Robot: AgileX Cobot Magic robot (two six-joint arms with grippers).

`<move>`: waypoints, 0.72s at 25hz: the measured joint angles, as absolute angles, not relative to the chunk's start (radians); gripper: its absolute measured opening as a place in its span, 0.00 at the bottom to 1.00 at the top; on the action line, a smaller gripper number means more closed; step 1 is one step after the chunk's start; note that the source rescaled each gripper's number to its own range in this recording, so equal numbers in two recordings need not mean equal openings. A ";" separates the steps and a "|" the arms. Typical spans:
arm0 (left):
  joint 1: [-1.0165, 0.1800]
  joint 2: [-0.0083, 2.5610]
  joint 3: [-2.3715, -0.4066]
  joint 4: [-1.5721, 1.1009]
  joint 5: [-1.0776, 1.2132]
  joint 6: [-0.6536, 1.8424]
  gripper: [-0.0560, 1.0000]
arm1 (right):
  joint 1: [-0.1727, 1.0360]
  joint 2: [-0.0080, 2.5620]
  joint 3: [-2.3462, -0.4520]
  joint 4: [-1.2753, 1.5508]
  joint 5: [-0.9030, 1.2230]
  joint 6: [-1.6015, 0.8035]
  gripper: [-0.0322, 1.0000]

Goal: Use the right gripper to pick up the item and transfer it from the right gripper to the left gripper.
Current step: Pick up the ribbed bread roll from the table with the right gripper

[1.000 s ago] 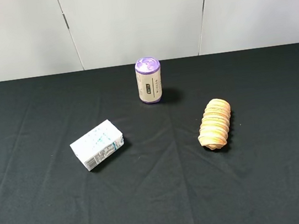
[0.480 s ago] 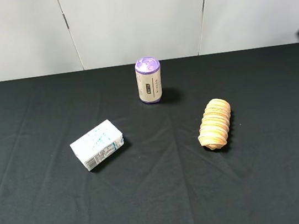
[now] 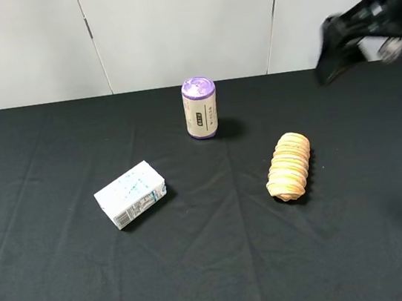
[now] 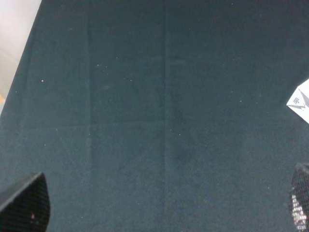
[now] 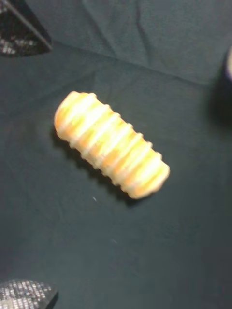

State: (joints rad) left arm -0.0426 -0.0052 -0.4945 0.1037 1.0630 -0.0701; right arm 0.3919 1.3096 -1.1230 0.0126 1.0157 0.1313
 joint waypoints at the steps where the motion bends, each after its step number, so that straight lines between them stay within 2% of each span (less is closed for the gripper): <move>1: -0.043 -0.005 -0.494 0.104 1.063 -0.070 0.99 | 0.406 1.337 -1.123 0.013 1.016 0.149 1.00; 7: -0.043 -0.005 -0.494 0.104 1.063 -0.070 0.99 | 0.490 1.488 -1.123 0.013 0.998 0.219 1.00; 18: -0.043 -0.005 -0.494 0.104 1.063 -0.070 0.99 | 0.498 1.676 -1.123 -0.057 0.901 0.374 1.00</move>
